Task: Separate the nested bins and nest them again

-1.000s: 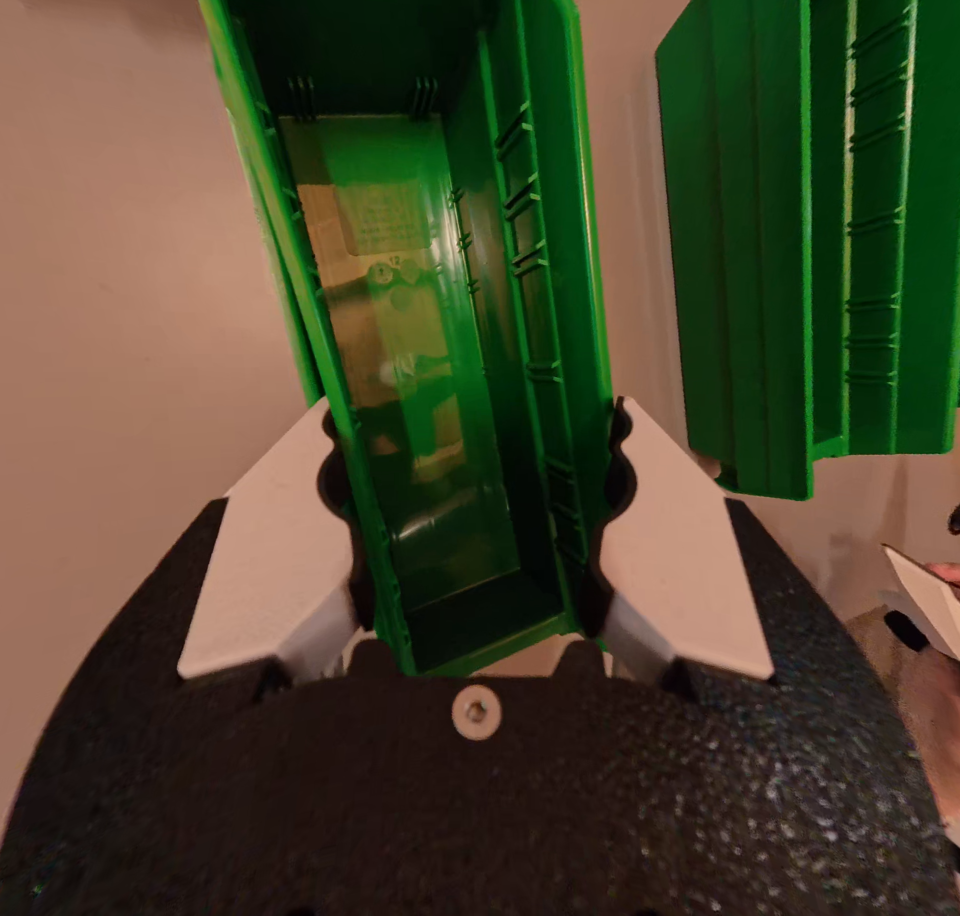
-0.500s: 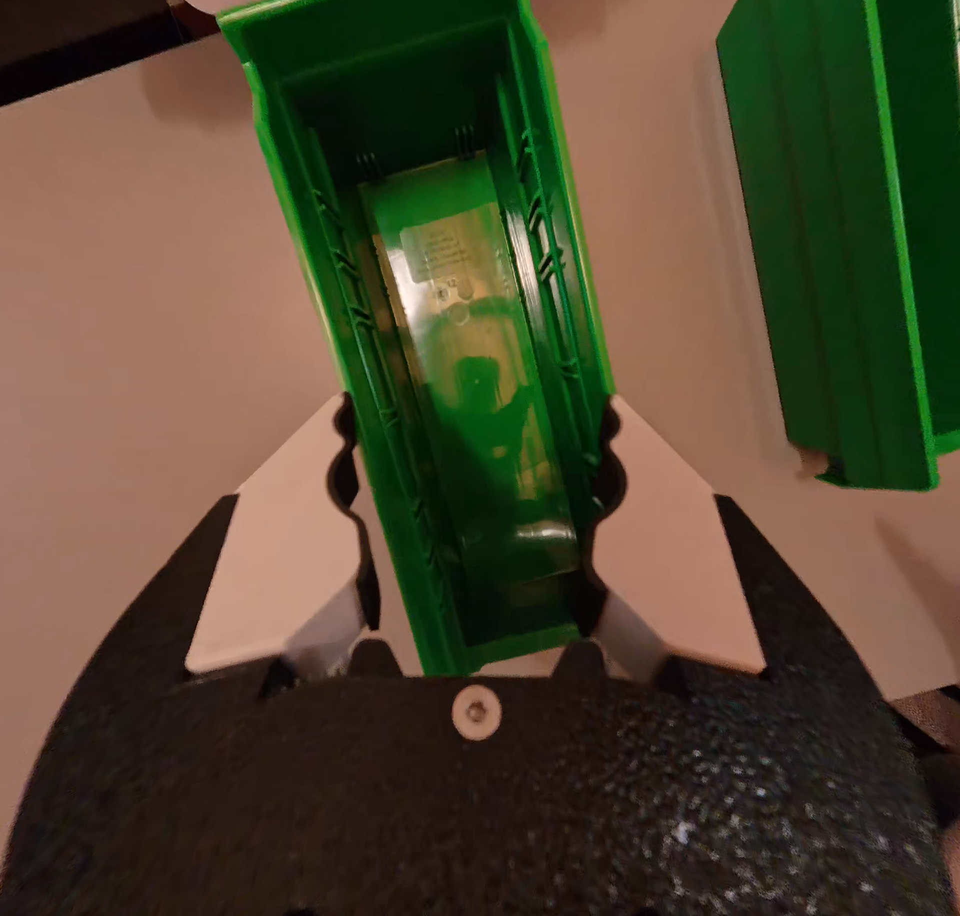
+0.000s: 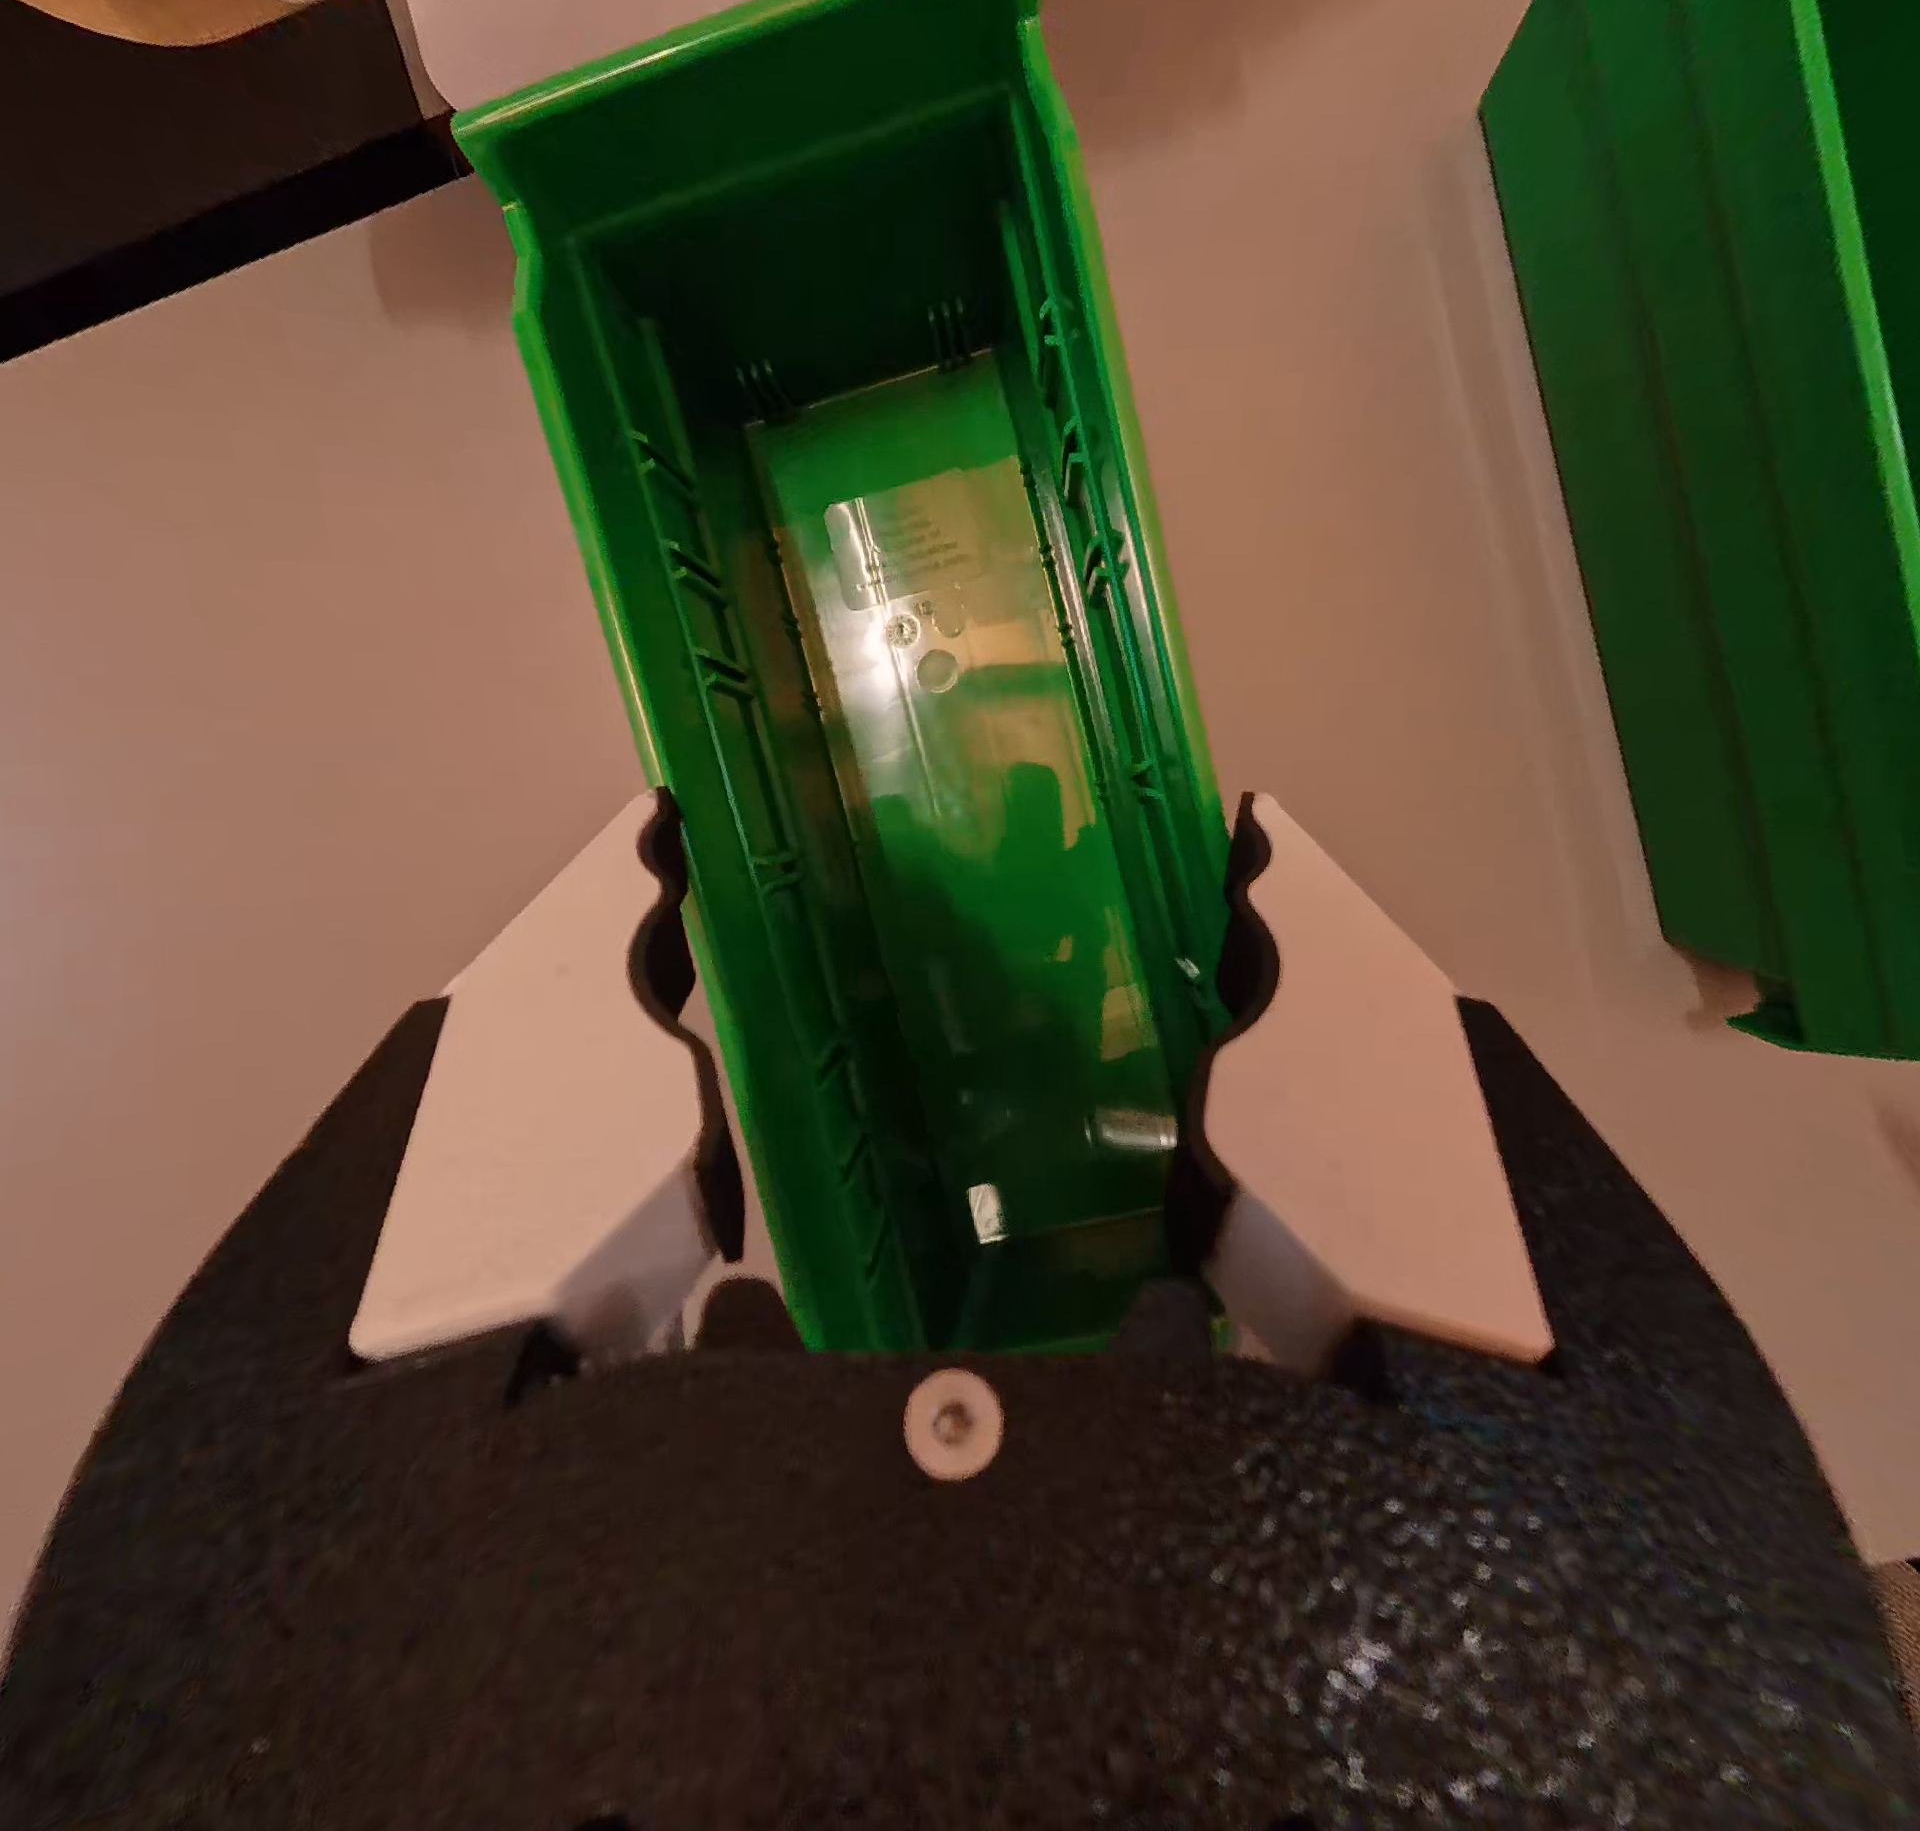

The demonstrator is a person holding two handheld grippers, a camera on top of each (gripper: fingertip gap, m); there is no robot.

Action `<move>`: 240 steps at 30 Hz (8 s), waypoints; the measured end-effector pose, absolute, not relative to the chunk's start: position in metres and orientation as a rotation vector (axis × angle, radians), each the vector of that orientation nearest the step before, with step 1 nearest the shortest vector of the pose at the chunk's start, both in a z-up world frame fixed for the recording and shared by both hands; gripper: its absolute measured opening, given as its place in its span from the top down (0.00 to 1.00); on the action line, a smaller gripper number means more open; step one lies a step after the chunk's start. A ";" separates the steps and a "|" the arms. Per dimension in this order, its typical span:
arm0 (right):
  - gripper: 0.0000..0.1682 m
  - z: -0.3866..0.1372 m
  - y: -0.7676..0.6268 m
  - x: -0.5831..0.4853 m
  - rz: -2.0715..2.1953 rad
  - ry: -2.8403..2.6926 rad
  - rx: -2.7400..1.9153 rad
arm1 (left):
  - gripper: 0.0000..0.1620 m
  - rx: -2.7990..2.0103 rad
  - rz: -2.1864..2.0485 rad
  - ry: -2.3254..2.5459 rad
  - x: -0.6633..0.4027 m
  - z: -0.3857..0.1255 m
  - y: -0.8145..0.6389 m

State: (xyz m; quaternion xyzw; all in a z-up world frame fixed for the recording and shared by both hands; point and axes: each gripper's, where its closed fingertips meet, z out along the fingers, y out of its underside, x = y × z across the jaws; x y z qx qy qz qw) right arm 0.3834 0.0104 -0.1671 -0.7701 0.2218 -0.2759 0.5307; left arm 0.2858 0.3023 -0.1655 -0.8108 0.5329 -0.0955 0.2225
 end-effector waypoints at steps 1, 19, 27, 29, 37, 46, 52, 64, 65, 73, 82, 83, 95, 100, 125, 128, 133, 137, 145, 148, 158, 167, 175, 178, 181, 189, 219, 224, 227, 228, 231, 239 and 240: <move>0.14 -0.168 0.011 0.383 -0.657 0.529 -1.840 | 0.37 -2.233 -0.255 1.474 0.286 -0.166 0.302; 0.14 -0.168 0.009 0.383 -0.630 0.543 -1.855 | 0.40 -1.812 -0.601 1.180 0.240 -0.109 0.341; 0.13 -0.156 0.015 0.371 -0.584 0.536 -1.848 | 0.39 -1.676 -0.724 1.060 0.150 -0.150 0.369; 0.13 -0.153 0.020 0.367 -0.566 0.540 -1.852 | 0.40 -1.675 -0.757 1.060 0.136 -0.167 0.369; 0.14 -0.135 0.050 0.383 -0.607 0.565 -1.909 | 0.39 -1.688 -0.855 1.100 0.121 -0.202 0.363; 0.15 -0.147 0.104 0.432 -0.561 0.655 -2.167 | 0.40 -1.686 -0.998 1.117 0.128 -0.201 0.347; 0.22 -0.181 0.123 0.455 -0.472 0.771 -2.318 | 0.40 -1.693 -0.975 1.146 0.127 -0.210 0.347; 0.22 -0.195 0.156 0.455 -0.186 0.936 -2.381 | 0.39 -1.761 -1.053 1.176 0.131 -0.231 0.343; 0.22 -0.199 0.156 0.457 -0.185 0.965 -2.394 | 0.39 -1.764 -1.056 1.175 0.131 -0.231 0.344; 0.10 -0.228 0.157 0.458 -0.226 1.009 -2.524 | 0.39 -1.762 -1.066 1.167 0.131 -0.229 0.344; 0.10 -0.245 0.143 0.464 -0.494 0.892 -2.748 | 0.39 -1.769 -1.045 1.186 0.131 -0.230 0.342; 0.11 -0.245 0.143 0.464 -0.499 0.889 -2.754 | 0.39 -1.772 -1.047 1.192 0.132 -0.231 0.341; 0.07 -0.243 0.144 0.454 -0.120 0.969 -2.715 | 0.39 -1.783 -1.067 1.231 0.132 -0.233 0.334; 0.07 -0.249 0.142 0.450 -0.090 0.962 -2.741 | 0.39 -1.797 -1.072 1.244 0.134 -0.238 0.331; 0.22 -0.243 0.136 0.448 0.064 1.018 -2.765 | 0.42 -1.813 -1.127 1.265 0.128 -0.231 0.329; 0.27 -0.242 0.136 0.448 0.066 1.056 -2.755 | 0.42 -1.816 -1.135 1.270 0.128 -0.231 0.328; 0.33 -0.241 0.134 0.448 0.088 1.119 -2.742 | 0.42 -1.810 -1.129 1.287 0.128 -0.230 0.326; 0.33 -0.239 0.133 0.445 0.146 1.228 -2.687 | 0.42 -1.811 -1.138 1.278 0.128 -0.228 0.326; 0.32 -0.203 0.139 0.442 0.113 1.295 -2.664 | 0.42 -1.833 -1.158 1.257 0.126 -0.231 0.332; 0.32 -0.178 0.153 0.432 0.140 1.292 -2.651 | 0.42 -1.841 -1.168 1.252 0.126 -0.231 0.333; 0.32 -0.097 0.207 0.381 0.199 1.218 -2.583 | 0.42 -1.824 -1.177 1.250 0.125 -0.223 0.331; 0.30 -0.062 0.265 0.314 0.254 1.141 -2.529 | 0.42 -1.809 -1.186 1.254 0.122 -0.214 0.329; 0.30 -0.081 0.298 0.270 0.330 1.134 -2.550 | 0.42 -1.784 -1.218 1.218 0.116 -0.201 0.332; 0.30 -0.092 0.300 0.266 0.311 1.164 -2.560 | 0.42 -1.782 -1.238 1.200 0.114 -0.198 0.334; 0.29 -0.103 0.301 0.262 0.333 1.192 -2.558 | 0.43 -1.789 -1.261 1.189 0.114 -0.198 0.335; 0.29 -0.132 0.295 0.267 0.152 1.228 -2.625 | 0.43 -1.773 -1.279 1.170 0.110 -0.189 0.337; 0.15 -0.169 0.307 0.273 0.008 1.189 -2.529 | 0.44 -1.784 -1.317 1.196 0.114 -0.193 0.328; 0.25 -0.166 0.317 0.273 0.021 1.128 -2.460 | 0.44 -1.783 -1.319 1.210 0.115 -0.192 0.325; 0.24 -0.167 0.315 0.273 0.061 1.113 -2.463 | 0.44 -1.784 -1.319 1.214 0.115 -0.192 0.324; 0.24 -0.167 0.314 0.271 0.091 1.111 -2.478 | 0.44 -1.786 -1.318 1.216 0.114 -0.193 0.325; 0.22 -0.163 0.312 0.267 0.167 1.090 -2.509 | 0.44 -1.795 -1.318 1.212 0.114 -0.195 0.326; 0.19 -0.084 0.302 0.318 -0.083 0.848 -2.461 | 0.43 -1.819 -1.319 1.221 0.115 -0.202 0.326; 0.18 -0.073 0.290 0.336 -0.190 0.833 -2.462 | 0.43 -1.819 -1.316 1.221 0.114 -0.202 0.326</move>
